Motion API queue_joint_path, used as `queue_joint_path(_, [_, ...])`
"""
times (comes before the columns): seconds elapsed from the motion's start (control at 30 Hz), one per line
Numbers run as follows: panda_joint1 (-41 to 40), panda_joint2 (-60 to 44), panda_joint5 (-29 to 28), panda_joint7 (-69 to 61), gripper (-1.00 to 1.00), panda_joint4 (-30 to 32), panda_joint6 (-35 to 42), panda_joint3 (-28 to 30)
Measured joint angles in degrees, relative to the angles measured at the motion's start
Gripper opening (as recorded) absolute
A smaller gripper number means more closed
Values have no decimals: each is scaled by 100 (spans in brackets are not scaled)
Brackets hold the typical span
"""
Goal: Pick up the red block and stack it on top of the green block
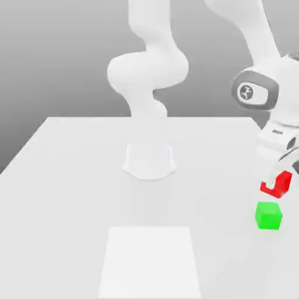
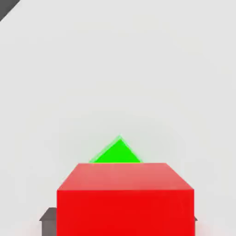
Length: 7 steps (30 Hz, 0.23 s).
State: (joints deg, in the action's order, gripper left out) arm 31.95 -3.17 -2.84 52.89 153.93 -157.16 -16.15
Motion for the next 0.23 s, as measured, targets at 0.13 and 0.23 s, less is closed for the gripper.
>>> queue_joint_path(0.13, [121,-586,-473,341,100,-18,-530,204])
queue_joint_path(0.23, [121,-586,-473,341,100,-18,-530,204])
